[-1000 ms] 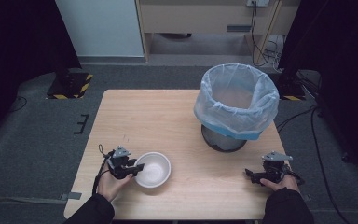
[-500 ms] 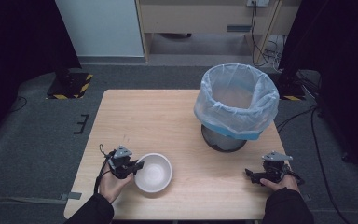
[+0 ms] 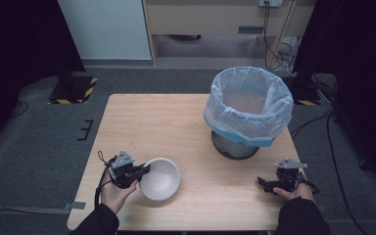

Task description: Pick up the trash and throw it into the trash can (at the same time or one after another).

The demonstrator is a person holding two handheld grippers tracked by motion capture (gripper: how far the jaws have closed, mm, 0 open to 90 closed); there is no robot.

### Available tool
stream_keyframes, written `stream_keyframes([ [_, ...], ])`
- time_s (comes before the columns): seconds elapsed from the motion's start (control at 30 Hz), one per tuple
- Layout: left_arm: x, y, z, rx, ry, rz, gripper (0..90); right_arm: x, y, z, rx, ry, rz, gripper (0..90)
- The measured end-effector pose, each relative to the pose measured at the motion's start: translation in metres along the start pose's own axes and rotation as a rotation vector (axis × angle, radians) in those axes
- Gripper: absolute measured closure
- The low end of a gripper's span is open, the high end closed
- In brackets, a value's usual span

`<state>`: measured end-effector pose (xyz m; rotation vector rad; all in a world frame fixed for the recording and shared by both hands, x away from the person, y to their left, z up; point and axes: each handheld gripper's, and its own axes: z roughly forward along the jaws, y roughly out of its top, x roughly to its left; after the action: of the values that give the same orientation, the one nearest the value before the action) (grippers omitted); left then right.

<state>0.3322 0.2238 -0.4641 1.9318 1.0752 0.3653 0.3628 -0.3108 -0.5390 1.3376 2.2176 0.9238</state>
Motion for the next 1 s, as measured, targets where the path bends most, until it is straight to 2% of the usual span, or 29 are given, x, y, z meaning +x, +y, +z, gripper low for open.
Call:
stream_keyframes([
  [0.77, 0.004, 0.02, -0.039, -0.21, 0.046, -0.01, 83.0, 0.0, 0.0, 0.0, 0.0, 0.0, 0.0, 0.7],
  [1.0, 0.003, 0.035, -0.057, -0.288, 0.051, -0.003, 83.0, 0.0, 0.0, 0.0, 0.0, 0.0, 0.0, 0.6],
])
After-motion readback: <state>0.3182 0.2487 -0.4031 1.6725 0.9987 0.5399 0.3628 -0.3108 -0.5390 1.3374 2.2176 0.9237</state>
